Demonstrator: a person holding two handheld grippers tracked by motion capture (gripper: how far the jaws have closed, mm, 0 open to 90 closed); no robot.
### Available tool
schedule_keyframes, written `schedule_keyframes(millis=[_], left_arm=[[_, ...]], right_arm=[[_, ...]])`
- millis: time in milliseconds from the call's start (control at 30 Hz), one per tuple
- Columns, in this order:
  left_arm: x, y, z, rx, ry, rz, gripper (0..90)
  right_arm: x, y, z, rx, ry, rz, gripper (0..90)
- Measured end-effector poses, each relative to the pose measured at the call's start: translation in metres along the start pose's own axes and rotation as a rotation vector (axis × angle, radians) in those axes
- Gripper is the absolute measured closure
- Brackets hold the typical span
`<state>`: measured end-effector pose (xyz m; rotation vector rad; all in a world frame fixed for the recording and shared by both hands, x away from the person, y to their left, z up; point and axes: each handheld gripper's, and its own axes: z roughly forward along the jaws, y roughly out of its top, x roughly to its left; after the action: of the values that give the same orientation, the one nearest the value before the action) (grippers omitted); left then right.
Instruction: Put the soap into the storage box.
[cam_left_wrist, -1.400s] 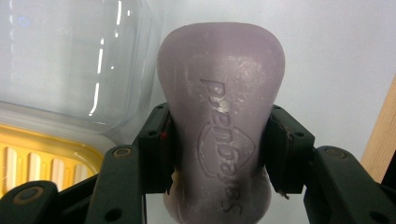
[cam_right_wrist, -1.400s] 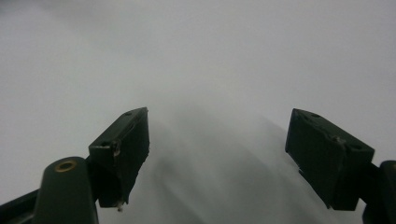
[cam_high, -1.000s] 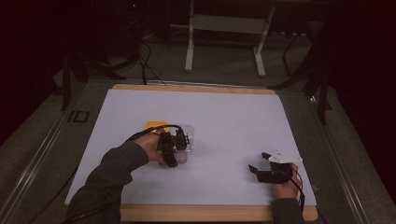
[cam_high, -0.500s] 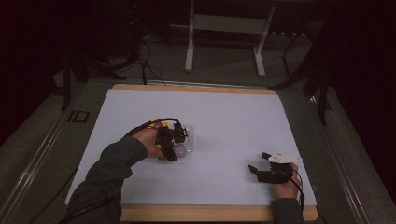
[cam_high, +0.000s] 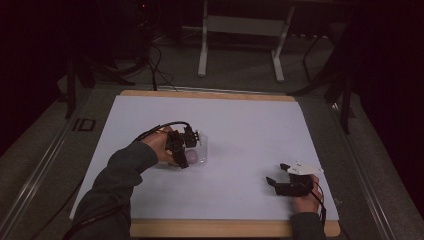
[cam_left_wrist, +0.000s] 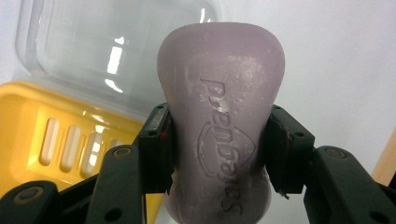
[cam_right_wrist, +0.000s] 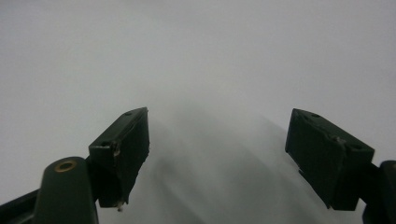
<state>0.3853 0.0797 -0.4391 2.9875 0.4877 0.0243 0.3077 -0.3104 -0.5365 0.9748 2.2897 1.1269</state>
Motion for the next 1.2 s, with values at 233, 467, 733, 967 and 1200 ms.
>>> schedule_keyframes(millis=[233, 467, 733, 967, 1200], left_arm=[[0.009, -0.003, 0.000, -0.001, -0.004, -0.042, 50.0], [0.021, -0.005, 0.003, 0.003, -0.012, -0.104, 50.0], [0.030, -0.007, 0.003, 0.000, -0.017, -0.152, 50.0], [0.038, -0.007, 0.006, 0.004, -0.017, -0.193, 50.0], [0.045, -0.008, 0.006, 0.007, -0.014, -0.225, 49.9]], right_arm=[[0.000, 0.000, 0.000, 0.001, 0.000, -0.001, 21.3], [0.000, 0.000, 0.000, 0.001, 0.000, -0.002, 21.3], [0.000, 0.000, 0.000, 0.001, -0.001, -0.002, 21.3], [0.000, 0.000, 0.000, 0.001, -0.001, -0.001, 21.3], [0.000, 0.000, 0.000, 0.001, 0.000, -0.001, 21.2]])
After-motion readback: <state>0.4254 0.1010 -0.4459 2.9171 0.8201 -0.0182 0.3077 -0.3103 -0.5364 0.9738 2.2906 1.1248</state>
